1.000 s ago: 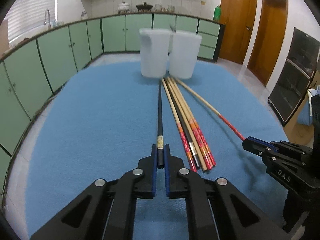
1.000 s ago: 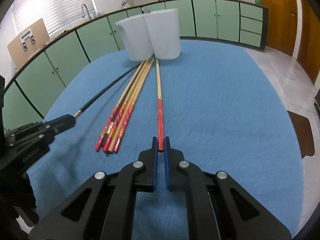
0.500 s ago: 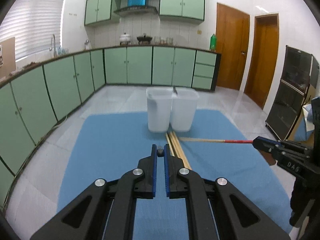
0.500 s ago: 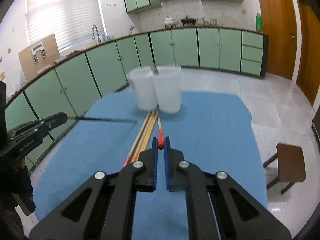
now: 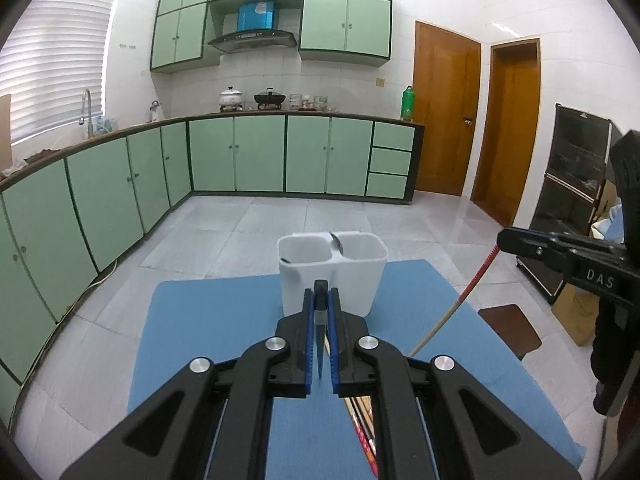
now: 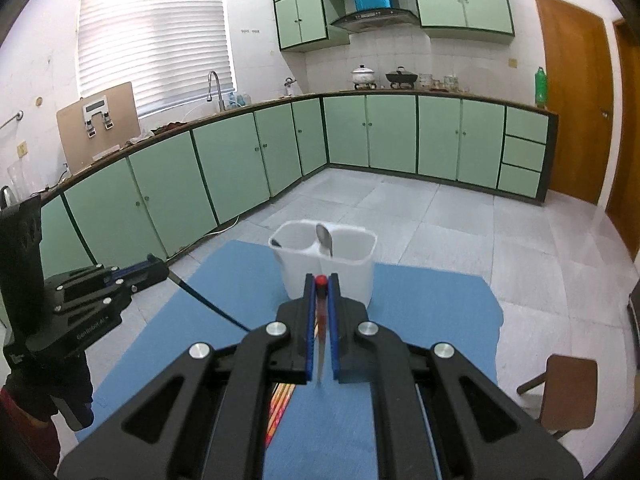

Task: Organize utensils
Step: 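Carry both chopsticks to the white holder and release them upright inside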

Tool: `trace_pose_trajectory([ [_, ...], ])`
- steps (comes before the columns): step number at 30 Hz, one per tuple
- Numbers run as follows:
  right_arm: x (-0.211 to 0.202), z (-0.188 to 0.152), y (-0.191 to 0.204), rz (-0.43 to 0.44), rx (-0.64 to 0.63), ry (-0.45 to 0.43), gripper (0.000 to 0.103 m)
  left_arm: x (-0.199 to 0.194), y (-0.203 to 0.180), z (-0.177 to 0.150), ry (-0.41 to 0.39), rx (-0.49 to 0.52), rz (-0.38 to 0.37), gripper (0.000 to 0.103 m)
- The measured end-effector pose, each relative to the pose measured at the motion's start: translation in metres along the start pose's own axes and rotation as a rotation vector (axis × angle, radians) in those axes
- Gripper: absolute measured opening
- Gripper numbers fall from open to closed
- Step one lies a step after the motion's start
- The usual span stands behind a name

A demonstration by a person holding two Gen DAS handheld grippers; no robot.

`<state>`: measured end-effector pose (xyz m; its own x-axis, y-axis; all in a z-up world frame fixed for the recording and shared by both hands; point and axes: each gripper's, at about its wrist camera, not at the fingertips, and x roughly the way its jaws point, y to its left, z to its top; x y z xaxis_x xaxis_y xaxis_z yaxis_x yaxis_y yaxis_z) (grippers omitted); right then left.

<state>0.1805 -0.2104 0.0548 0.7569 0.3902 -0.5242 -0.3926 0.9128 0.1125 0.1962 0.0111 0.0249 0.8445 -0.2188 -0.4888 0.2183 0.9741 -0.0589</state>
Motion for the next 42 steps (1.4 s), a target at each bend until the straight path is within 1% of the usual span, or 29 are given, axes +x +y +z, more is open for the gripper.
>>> trace_pose_trajectory([
  [5,-0.004,0.026,-0.007,0.028,-0.001,-0.025,0.005,-0.006,-0.002,0.014,-0.041,0.014,-0.01,0.006],
  [9,-0.011,0.054,-0.014,0.049,0.008,-0.063,0.005,-0.011,-0.002,0.034,-0.081,0.012,-0.028,0.006],
  [12,-0.017,0.077,-0.018,0.047,-0.001,-0.102,0.005,-0.015,-0.002,0.054,-0.127,0.021,-0.035,0.006],
  [17,-0.02,0.115,-0.03,0.034,0.0,-0.154,0.005,-0.016,-0.003,0.098,-0.219,0.025,-0.055,0.006],
  [21,-0.009,0.139,-0.037,-0.005,-0.015,-0.171,0.005,-0.005,-0.007,0.135,-0.289,0.046,-0.042,0.006],
  [25,0.017,0.148,-0.043,-0.032,-0.022,-0.161,0.005,0.021,-0.008,0.151,-0.313,0.054,-0.02,0.006],
  [28,0.043,0.145,-0.049,-0.043,-0.019,-0.134,0.005,0.048,-0.009,0.152,-0.298,0.058,-0.007,0.006],
  [31,0.065,0.138,-0.05,-0.043,-0.006,-0.102,0.005,0.075,-0.007,0.143,-0.263,0.052,-0.005,0.006],
  [33,0.081,0.132,-0.053,-0.046,0.004,-0.075,0.005,0.091,-0.004,0.134,-0.226,0.038,-0.01,0.006],
  [37,0.105,0.119,-0.05,-0.047,0.002,-0.021,0.005,0.111,0.002,0.117,-0.154,0.024,-0.033,0.007],
  [39,0.114,0.111,-0.047,-0.042,-0.005,0.01,0.006,0.12,0.004,0.115,-0.112,0.02,-0.037,0.007],
  [42,0.119,0.104,-0.043,-0.038,0.0,0.029,0.007,0.123,0.01,0.109,-0.092,0.009,-0.04,0.008],
])
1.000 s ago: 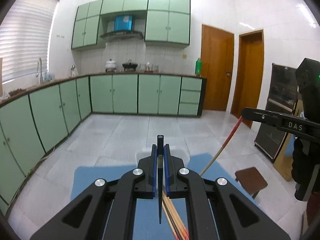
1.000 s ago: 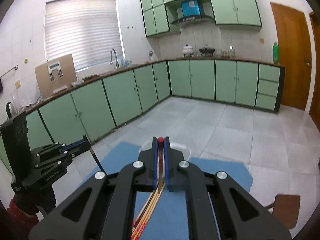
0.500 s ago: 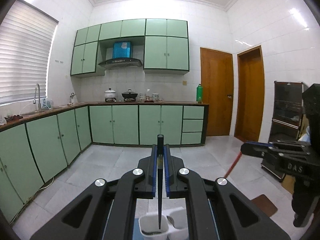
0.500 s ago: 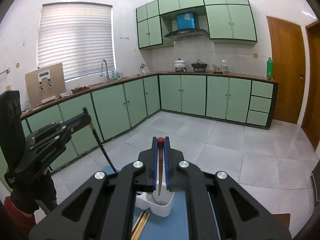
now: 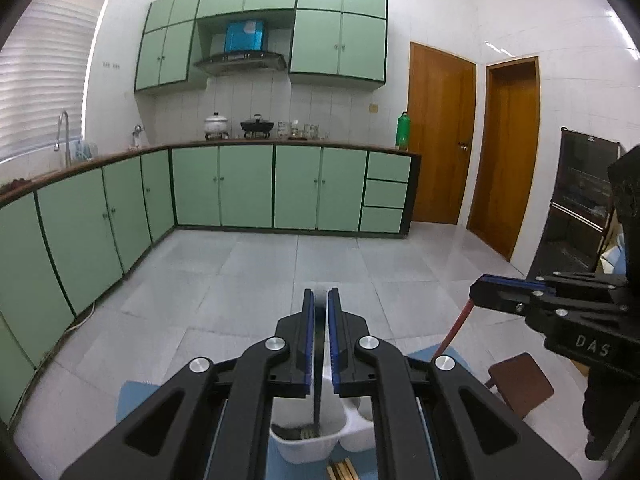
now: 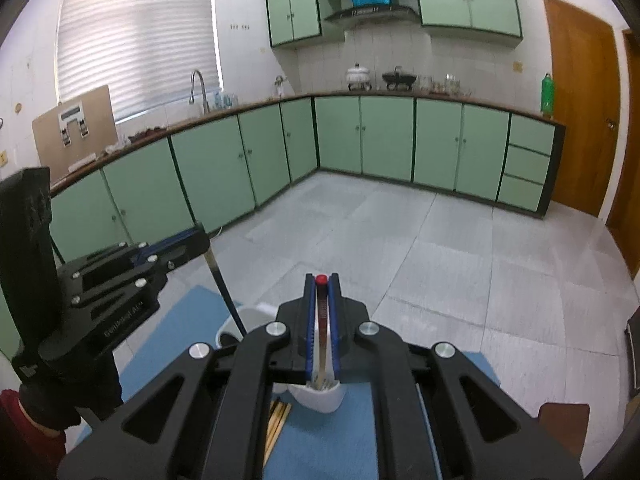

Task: Organize utensils
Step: 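Carry both chopsticks to the white holder and release them upright inside, then move both open tools back over the remaining chopsticks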

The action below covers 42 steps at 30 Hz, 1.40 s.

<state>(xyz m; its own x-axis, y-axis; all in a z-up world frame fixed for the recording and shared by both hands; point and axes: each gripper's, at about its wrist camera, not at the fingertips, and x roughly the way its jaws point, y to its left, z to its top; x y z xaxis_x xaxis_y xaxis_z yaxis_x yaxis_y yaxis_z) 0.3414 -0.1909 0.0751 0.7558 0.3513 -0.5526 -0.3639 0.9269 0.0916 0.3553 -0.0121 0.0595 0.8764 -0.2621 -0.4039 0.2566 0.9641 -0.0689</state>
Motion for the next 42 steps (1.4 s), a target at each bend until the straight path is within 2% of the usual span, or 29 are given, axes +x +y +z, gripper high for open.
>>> trace_pose_trajectory([
  [4,-0.014,-0.006,0.001,-0.013,0.012,-0.031,0.025,-0.016,0.002,0.0,-0.002,-0.003,-0.002,0.022],
  [6,-0.029,-0.01,0.002,-0.024,0.012,-0.058,0.029,-0.029,0.003,-0.001,-0.014,-0.002,-0.005,0.027],
  [9,-0.05,-0.022,0.003,-0.035,0.014,-0.088,0.044,-0.051,0.002,-0.006,-0.027,-0.011,-0.005,0.042],
  [11,-0.066,-0.035,0.002,-0.046,0.012,-0.103,0.058,-0.062,0.0,-0.012,-0.03,-0.008,0.003,0.051],
  [13,-0.08,-0.054,0.005,-0.051,0.005,-0.115,0.066,-0.077,-0.002,-0.026,-0.028,-0.004,0.016,0.06],
  [17,-0.098,-0.099,0.011,-0.065,0.023,-0.106,0.08,-0.095,-0.004,-0.063,0.01,-0.02,0.036,0.066],
  [21,-0.099,-0.153,0.019,-0.08,0.055,-0.05,0.083,-0.105,-0.006,-0.111,0.094,-0.043,0.05,0.068],
  [29,-0.076,-0.247,0.045,-0.086,0.132,0.125,0.083,-0.105,-0.011,-0.211,0.307,-0.056,0.109,0.068],
  [35,-0.053,-0.288,0.071,-0.091,0.109,0.231,0.082,-0.098,-0.011,-0.248,0.4,-0.074,0.132,0.069],
  [42,-0.04,-0.303,0.09,-0.085,0.075,0.29,0.08,-0.096,-0.014,-0.264,0.439,-0.07,0.139,0.069],
])
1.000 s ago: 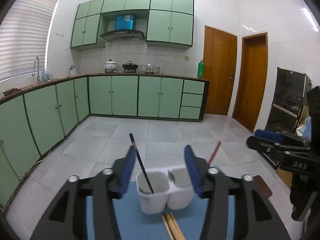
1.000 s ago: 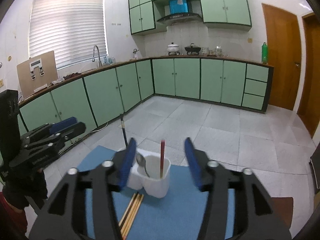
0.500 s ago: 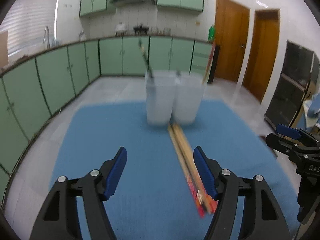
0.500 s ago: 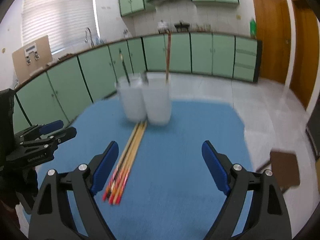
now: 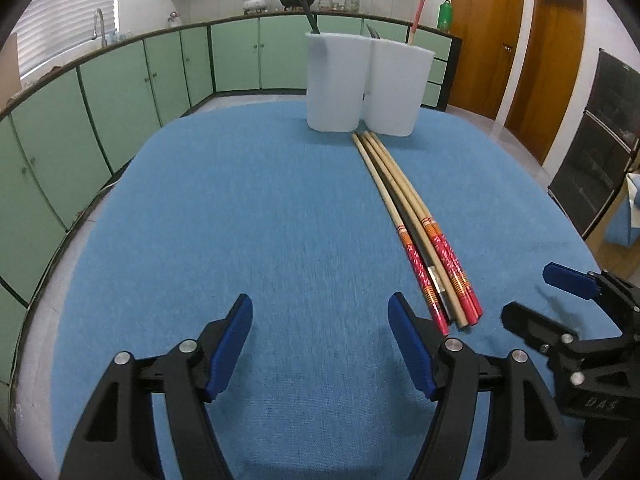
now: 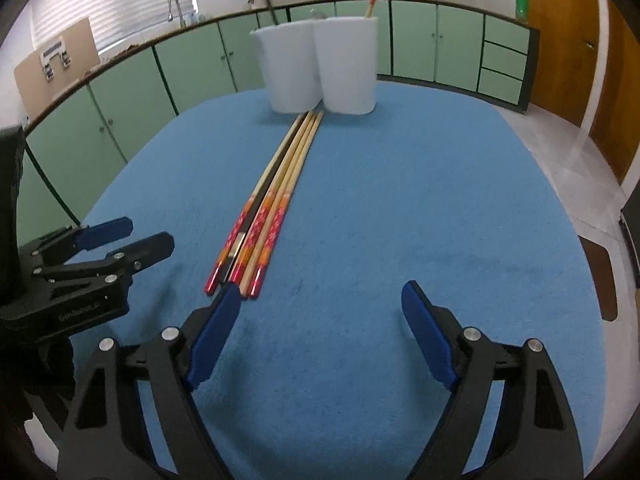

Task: Organize utensils
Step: 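Move both open tools back over the remaining chopsticks, then grasp a red-patterned chopstick with the right tool while the left tool grasps another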

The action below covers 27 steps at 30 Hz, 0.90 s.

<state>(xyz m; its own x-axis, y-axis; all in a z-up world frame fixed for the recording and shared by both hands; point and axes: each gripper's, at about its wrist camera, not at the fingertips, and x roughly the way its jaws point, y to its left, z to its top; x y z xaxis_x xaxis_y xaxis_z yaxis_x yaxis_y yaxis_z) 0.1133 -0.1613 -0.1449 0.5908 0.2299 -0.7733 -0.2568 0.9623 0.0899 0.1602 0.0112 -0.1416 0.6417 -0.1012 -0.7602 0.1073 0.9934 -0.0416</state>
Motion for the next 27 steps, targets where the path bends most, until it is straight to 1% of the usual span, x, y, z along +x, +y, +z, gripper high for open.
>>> trace_pose_trajectory([
  [5,0.011,0.0,0.004,-0.019,-0.019,0.036,0.078,0.005,-0.001,-0.003,0.015,-0.001,0.001,0.07],
  [9,0.013,0.006,0.002,-0.033,-0.031,0.043,0.077,0.007,-0.002,-0.004,0.024,-0.004,0.0,0.07],
  [11,0.012,0.006,0.0,-0.056,-0.027,0.043,0.073,0.007,-0.002,-0.004,0.027,-0.002,0.0,0.07],
  [14,0.008,0.005,-0.009,-0.102,-0.019,0.037,0.073,0.007,-0.001,-0.003,0.025,-0.009,-0.001,0.07],
  [15,0.008,0.005,-0.013,-0.102,-0.011,0.036,0.072,0.007,0.0,-0.003,0.025,-0.011,-0.001,0.07],
  [16,0.005,0.004,-0.017,-0.079,0.01,0.031,0.07,0.007,0.001,-0.003,0.025,-0.015,0.001,0.07],
  [18,0.001,0.001,-0.021,-0.006,0.04,0.026,0.065,0.007,0.001,-0.004,0.023,-0.018,0.002,0.07],
  [19,0.001,0.0,-0.021,0.017,0.044,0.026,0.062,0.006,0.001,-0.003,0.021,-0.018,0.003,0.07],
  [21,0.002,0.0,-0.017,0.037,0.034,0.022,0.053,0.005,0.001,-0.004,0.019,-0.018,0.005,0.07],
  [22,0.003,0.0,-0.014,0.037,0.028,0.022,0.047,0.004,0.001,-0.005,0.018,-0.016,0.006,0.07],
  [23,0.005,0.001,-0.012,0.033,0.021,0.019,0.044,0.004,0.001,-0.005,0.016,-0.015,0.007,0.07],
  [24,0.006,0.002,-0.011,0.03,0.017,0.019,0.039,0.003,0.001,-0.006,0.016,-0.014,0.008,0.071],
  [26,0.008,0.004,-0.009,0.043,0.015,0.018,0.022,0.002,0.002,-0.007,0.015,-0.013,0.008,0.071],
  [27,0.008,0.004,-0.008,0.05,0.015,0.021,0.017,0.001,0.001,-0.007,0.015,-0.013,0.008,0.071],
])
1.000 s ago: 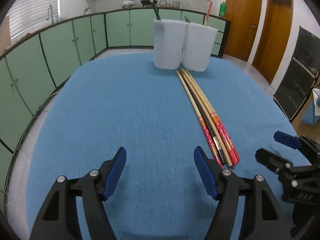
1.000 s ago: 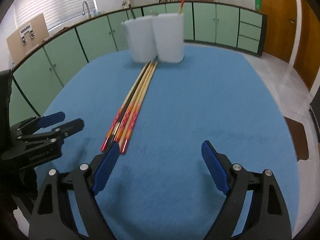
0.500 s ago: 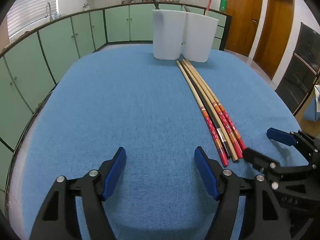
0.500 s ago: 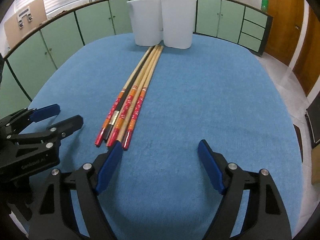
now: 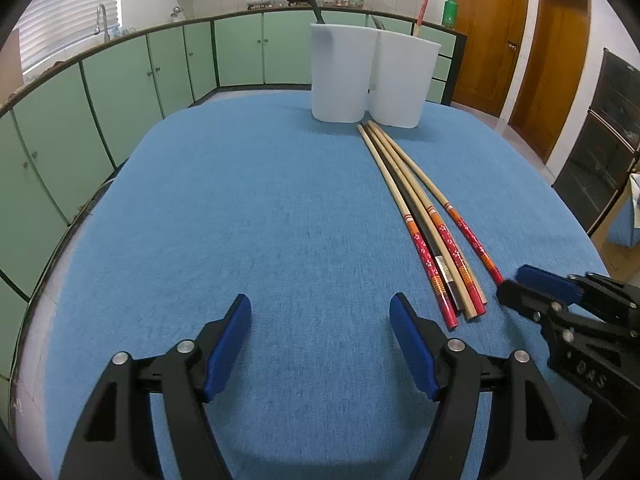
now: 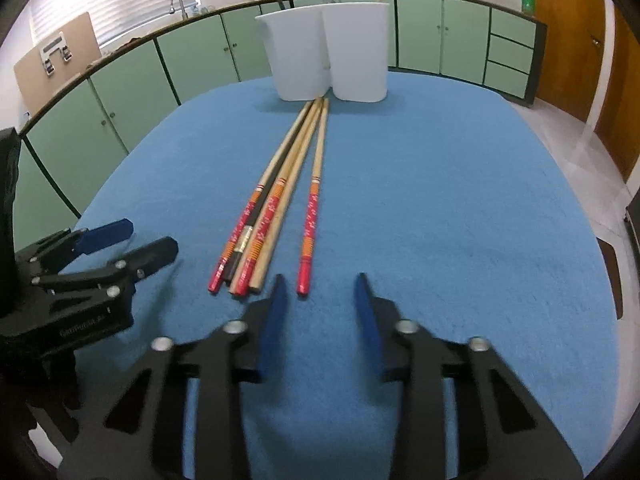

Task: Organize utensils
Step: 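Grasp a red-patterned chopstick with the right tool while the left tool grasps another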

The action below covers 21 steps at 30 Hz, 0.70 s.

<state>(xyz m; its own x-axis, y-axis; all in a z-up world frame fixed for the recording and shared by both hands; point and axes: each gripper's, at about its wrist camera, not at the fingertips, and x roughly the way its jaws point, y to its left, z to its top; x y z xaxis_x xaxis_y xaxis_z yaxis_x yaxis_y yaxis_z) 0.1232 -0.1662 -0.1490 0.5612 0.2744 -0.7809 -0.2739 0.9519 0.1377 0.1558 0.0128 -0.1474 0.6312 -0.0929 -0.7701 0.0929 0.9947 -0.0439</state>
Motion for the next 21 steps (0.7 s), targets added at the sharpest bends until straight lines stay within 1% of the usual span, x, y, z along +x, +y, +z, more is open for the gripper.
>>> trace_pose_trajectory([
  [2,0.002,0.001,0.004,0.013,-0.011,0.005,0.006,0.0,-0.002,0.0,0.002,0.003,-0.002,0.071],
  [6,0.002,0.001,0.008,0.017,-0.026,0.005,0.005,0.0,-0.007,-0.001,0.009,0.011,-0.015,0.071],
  [9,-0.003,-0.002,0.0,-0.014,-0.013,0.0,0.005,-0.001,-0.013,-0.001,0.011,0.026,-0.034,0.071],
  [13,-0.007,-0.004,-0.014,-0.035,0.011,-0.001,0.005,-0.003,-0.026,-0.003,0.016,0.048,-0.08,0.071],
  [15,-0.009,-0.007,-0.021,-0.037,0.023,-0.002,0.005,-0.004,-0.032,-0.003,0.014,0.06,-0.089,0.072],
  [18,-0.009,-0.008,-0.024,-0.031,0.036,-0.003,0.005,0.001,-0.039,-0.003,0.023,0.086,-0.077,0.072],
  [21,-0.009,-0.008,-0.022,-0.037,0.031,-0.006,0.005,0.006,-0.045,-0.002,0.043,0.106,-0.043,0.072],
])
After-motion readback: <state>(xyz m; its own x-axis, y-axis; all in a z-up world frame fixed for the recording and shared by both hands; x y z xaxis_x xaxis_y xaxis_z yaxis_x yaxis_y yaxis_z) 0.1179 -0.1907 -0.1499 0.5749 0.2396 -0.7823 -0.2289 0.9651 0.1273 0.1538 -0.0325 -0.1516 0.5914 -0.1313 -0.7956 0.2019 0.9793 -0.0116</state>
